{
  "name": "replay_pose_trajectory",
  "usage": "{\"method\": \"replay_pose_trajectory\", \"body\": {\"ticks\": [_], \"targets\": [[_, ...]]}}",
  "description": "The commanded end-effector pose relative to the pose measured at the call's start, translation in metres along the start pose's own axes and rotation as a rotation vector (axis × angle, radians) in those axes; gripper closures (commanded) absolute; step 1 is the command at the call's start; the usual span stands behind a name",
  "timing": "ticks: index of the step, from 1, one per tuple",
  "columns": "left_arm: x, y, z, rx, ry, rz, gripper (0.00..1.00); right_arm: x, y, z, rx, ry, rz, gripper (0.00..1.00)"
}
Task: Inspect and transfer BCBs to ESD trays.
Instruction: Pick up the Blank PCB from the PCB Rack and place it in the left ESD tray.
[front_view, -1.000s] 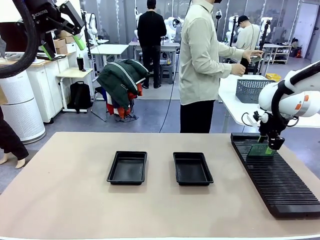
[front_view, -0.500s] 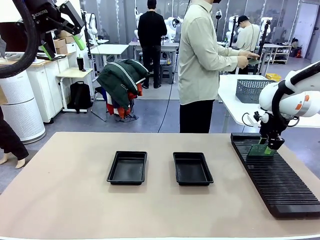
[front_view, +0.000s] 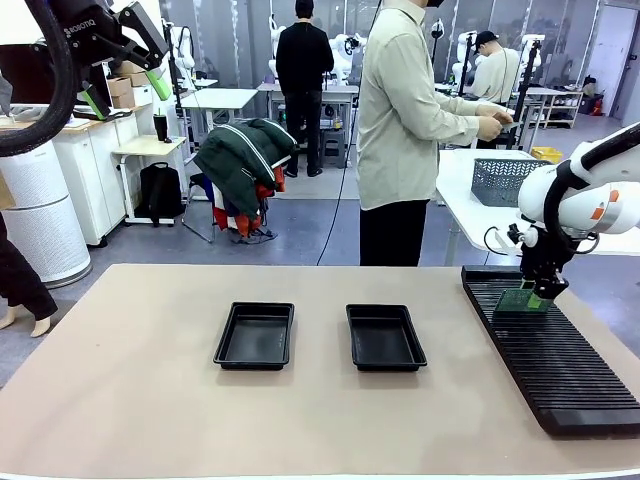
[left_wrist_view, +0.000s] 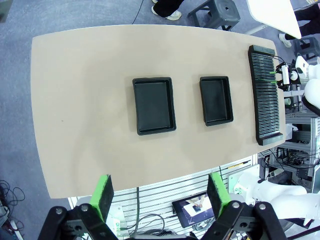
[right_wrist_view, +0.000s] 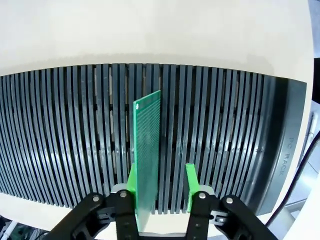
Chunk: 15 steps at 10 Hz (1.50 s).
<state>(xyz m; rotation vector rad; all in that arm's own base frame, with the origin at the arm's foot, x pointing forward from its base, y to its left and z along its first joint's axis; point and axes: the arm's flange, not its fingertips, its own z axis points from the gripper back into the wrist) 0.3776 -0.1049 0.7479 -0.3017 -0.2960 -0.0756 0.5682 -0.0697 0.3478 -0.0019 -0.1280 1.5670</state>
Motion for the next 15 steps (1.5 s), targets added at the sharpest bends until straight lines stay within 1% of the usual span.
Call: {"method": "replay_pose_trajectory", "body": {"ticks": [1, 2, 3, 6, 7, 8, 9, 10, 11, 12, 15], "targets": [[0.0, 0.001, -0.001, 0.0, 0.002, 0.002, 0.0, -0.004, 0.001, 0.0, 0.015, -0.033, 0.025, 0.61], [0.0, 0.001, -0.001, 0.0, 0.002, 0.002, 0.0, -0.003, 0.002, 0.001, 0.016, -0.029, 0.026, 0.66], [0.0, 0.001, -0.001, 0.0, 0.002, 0.002, 0.0, -0.002, 0.002, 0.002, 0.018, -0.024, 0.029, 0.68], [0.0, 0.001, -0.001, 0.0, 0.002, 0.002, 0.0, -0.003, 0.001, 0.003, 0.029, -0.011, 0.029, 0.8], [0.0, 0.001, -0.001, 0.0, 0.002, 0.002, 0.0, -0.003, 0.002, 0.004, 0.03, -0.01, 0.029, 0.82], [0.0, 0.001, -0.001, 0.0, 0.002, 0.002, 0.0, -0.003, 0.001, 0.005, 0.027, -0.012, 0.028, 0.87], [0.0, 0.001, -0.001, 0.0, 0.002, 0.002, 0.0, -0.003, 0.001, 0.006, 0.024, -0.013, 0.03, 0.89], [0.0, 0.001, -0.001, 0.0, 0.002, 0.002, 0.0, -0.003, 0.0, 0.006, 0.022, -0.013, 0.031, 0.93], [0.0, 0.001, -0.001, 0.0, 0.002, 0.002, 0.0, -0.004, 0.0, 0.007, 0.019, -0.016, 0.03, 0.95], [0.0, 0.001, -0.001, 0.0, 0.002, 0.002, 0.0, -0.004, 0.0, 0.008, 0.018, -0.016, 0.03, 1.0], [0.0, 0.001, -0.001, 0.0, 0.002, 0.002, 0.0, -0.003, 0.0, 0.016, 0.006, -0.009, 0.031, 1.0]]}}
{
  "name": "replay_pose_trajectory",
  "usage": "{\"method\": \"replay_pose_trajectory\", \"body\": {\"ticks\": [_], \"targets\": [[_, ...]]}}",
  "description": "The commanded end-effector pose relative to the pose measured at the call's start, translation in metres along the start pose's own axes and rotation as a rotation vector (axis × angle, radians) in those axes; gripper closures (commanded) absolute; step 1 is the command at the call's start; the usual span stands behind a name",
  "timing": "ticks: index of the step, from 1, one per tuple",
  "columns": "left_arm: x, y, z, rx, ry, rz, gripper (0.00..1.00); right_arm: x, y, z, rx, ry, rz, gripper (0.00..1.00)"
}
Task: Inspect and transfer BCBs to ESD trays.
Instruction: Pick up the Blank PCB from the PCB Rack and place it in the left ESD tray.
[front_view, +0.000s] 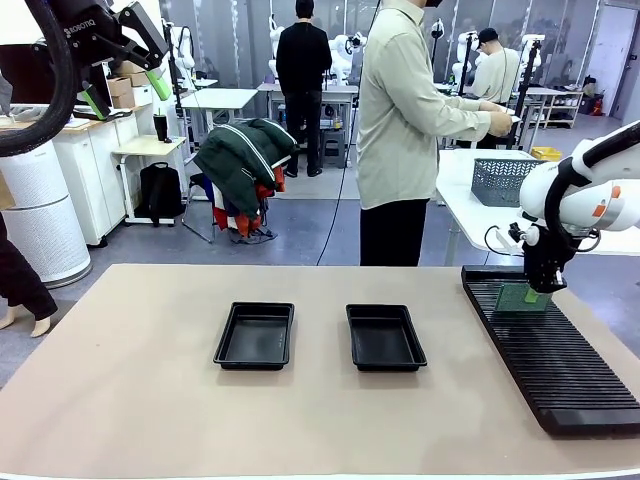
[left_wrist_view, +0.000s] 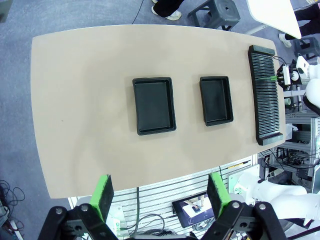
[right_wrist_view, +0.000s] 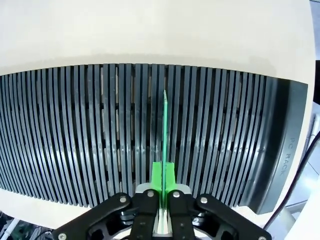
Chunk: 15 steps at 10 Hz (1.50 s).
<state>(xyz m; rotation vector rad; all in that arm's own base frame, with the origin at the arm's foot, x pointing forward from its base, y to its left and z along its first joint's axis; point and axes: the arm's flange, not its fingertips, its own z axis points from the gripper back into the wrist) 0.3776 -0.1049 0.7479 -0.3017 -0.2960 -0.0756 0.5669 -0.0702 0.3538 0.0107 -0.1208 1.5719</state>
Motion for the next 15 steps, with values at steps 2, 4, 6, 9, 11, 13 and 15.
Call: {"method": "replay_pose_trajectory", "body": {"ticks": [2, 4, 6, 9, 11, 13, 15], "targets": [[0.0, 0.001, -0.001, 0.0, 0.002, 0.002, 0.0, -0.001, 0.002, 0.022, -0.021, -0.006, 0.027, 1.0], [0.0, 0.001, -0.001, 0.0, 0.002, 0.002, 0.0, 0.004, 0.008, 0.053, -0.04, -0.005, 0.011, 1.0], [0.0, 0.001, -0.001, 0.0, 0.002, 0.002, 0.0, 0.012, 0.023, 0.098, -0.072, 0.007, 0.017, 1.0], [0.0, 0.001, -0.001, 0.0, 0.002, 0.002, 0.0, 0.024, 0.055, 0.179, -0.082, 0.006, 0.023, 1.0], [0.0, 0.001, -0.001, 0.0, 0.002, 0.002, 0.0, 0.033, 0.079, 0.225, -0.119, 0.008, 0.019, 1.0], [0.0, 0.001, -0.001, 0.0, 0.002, 0.002, 0.0, 0.037, 0.093, 0.253, -0.131, 0.027, 0.024, 1.0], [0.0, 0.001, -0.001, 0.0, 0.002, 0.002, 0.0, 0.037, 0.101, 0.263, -0.145, 0.03, 0.025, 1.0]]}}
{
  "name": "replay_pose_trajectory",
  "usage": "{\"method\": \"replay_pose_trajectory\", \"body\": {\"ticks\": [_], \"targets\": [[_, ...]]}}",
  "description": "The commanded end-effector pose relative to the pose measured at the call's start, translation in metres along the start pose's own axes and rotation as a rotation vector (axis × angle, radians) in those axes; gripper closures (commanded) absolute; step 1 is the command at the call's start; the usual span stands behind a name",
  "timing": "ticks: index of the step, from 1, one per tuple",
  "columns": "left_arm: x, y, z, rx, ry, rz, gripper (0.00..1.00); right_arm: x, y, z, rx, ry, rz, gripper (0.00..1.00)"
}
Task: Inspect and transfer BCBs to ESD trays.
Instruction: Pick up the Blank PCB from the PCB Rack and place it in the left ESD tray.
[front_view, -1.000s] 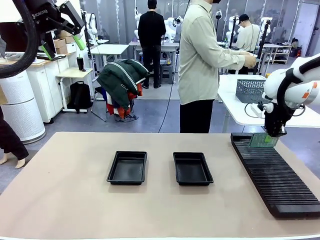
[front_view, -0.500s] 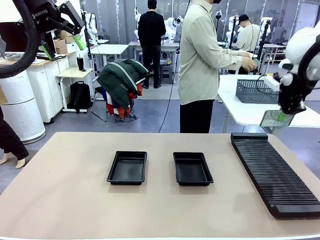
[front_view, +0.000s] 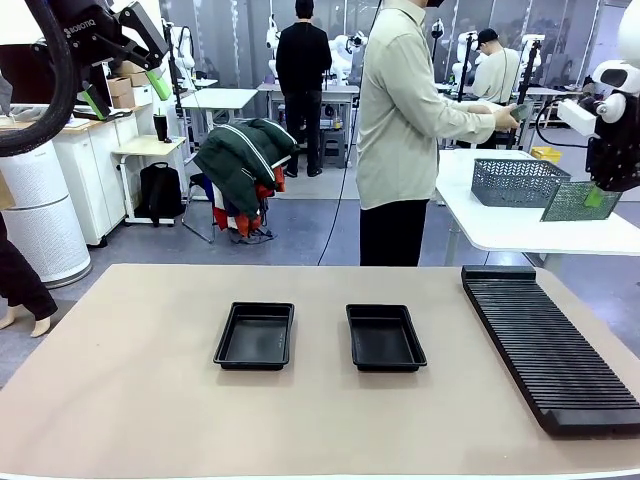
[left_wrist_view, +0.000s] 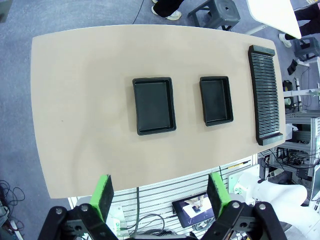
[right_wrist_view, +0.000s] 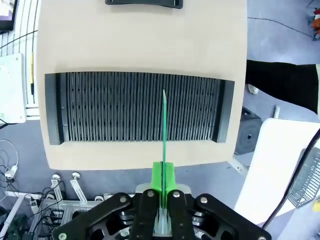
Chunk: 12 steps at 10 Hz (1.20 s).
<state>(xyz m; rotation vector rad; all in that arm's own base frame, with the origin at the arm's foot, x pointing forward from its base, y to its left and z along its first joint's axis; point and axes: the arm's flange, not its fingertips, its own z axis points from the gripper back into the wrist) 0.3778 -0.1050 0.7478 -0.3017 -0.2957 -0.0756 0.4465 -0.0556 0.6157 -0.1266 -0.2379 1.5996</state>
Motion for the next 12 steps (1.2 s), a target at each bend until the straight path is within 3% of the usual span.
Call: {"method": "replay_pose_trajectory", "body": {"ticks": [1, 12], "targets": [[-0.0006, 0.0006, -0.0005, 0.0, 0.002, 0.002, 0.0, -0.0016, 0.0018, -0.004, 0.01, 0.02, -0.017, 1.0], [-0.0006, 0.0006, -0.0005, 0.0, 0.002, 0.002, 0.0, -0.0009, 0.0003, 0.0004, -0.001, -0.002, 0.0, 1.0]]}}
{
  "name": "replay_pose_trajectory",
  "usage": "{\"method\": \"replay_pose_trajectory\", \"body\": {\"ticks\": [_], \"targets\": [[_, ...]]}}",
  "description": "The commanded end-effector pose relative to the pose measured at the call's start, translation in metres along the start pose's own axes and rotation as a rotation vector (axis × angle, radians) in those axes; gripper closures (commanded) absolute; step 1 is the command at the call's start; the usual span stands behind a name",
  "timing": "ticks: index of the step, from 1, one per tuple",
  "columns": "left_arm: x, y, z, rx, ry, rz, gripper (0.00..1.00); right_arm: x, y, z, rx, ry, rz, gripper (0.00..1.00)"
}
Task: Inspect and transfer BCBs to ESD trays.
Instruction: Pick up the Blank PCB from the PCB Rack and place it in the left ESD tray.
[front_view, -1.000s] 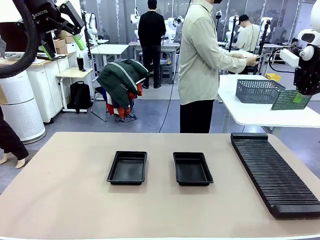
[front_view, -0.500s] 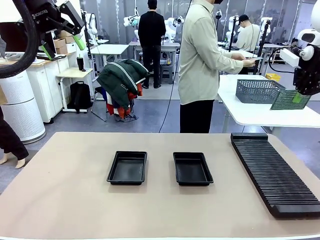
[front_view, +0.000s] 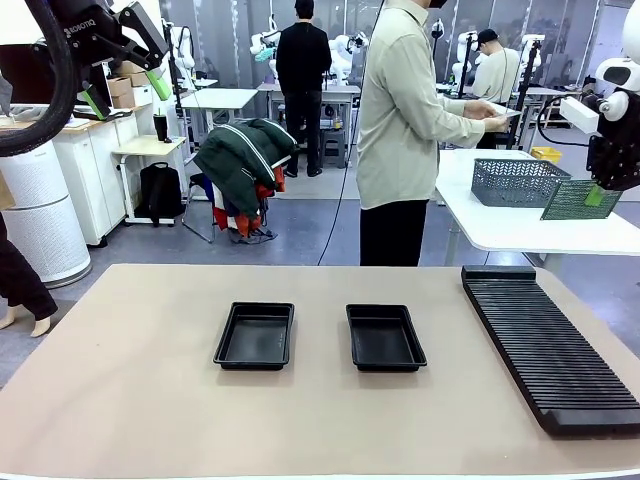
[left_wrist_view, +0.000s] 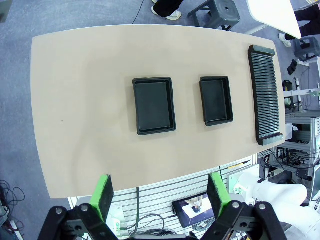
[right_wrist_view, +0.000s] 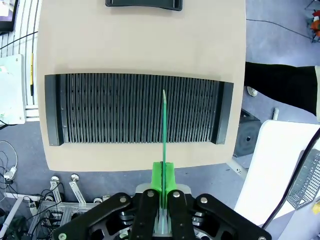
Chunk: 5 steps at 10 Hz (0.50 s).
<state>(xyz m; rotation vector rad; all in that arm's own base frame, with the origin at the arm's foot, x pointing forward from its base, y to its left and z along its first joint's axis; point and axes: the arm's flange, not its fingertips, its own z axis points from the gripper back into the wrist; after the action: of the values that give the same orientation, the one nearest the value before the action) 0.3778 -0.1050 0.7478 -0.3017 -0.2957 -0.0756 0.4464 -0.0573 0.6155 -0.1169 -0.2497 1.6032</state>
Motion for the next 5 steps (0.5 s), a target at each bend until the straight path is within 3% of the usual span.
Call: {"method": "replay_pose_trajectory", "body": {"ticks": [1, 3, 5], "targets": [[-0.001, 0.001, -0.001, 0.0, 0.002, 0.002, 0.0, 0.001, 0.0, 0.0, 0.0, 0.012, -0.003, 1.0], [-0.001, 0.001, -0.001, 0.0, 0.002, 0.002, 0.0, 0.0, 0.0, 0.0, 0.0, 0.0, 0.0, 0.97], [-0.001, 0.001, -0.001, 0.0, 0.002, 0.002, 0.0, -0.002, -0.023, -0.013, 0.058, -0.13, -0.139, 0.97]]}}
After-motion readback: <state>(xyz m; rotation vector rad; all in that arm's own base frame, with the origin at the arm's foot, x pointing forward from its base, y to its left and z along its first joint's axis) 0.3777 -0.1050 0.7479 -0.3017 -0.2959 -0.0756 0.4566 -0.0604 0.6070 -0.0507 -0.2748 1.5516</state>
